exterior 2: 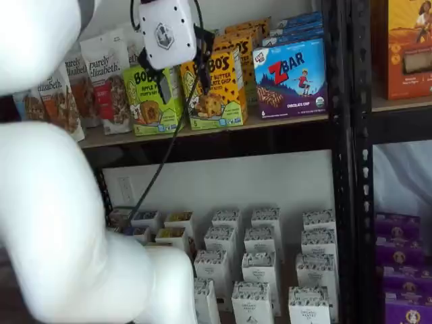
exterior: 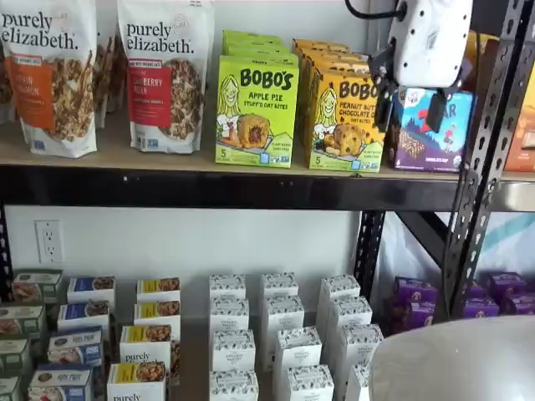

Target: Pick up the orange box on the top shelf, the fifth box from the left

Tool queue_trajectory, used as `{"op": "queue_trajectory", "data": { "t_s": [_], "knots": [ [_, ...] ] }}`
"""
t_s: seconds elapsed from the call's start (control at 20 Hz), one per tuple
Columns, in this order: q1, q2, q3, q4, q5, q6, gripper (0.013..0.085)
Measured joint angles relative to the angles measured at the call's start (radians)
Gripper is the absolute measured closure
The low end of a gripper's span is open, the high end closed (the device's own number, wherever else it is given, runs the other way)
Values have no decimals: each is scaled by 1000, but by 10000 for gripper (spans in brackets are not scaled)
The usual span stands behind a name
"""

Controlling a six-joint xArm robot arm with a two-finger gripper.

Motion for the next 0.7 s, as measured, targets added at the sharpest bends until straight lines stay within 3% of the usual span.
{"op": "queue_trajectory", "data": {
  "t_s": [0.35, 0.7],
  "knots": [
    [-19, 108, -63, -9, -100, -17, 130],
    [-58, 210, -158, 55, -117, -49, 130]
  ]
}}
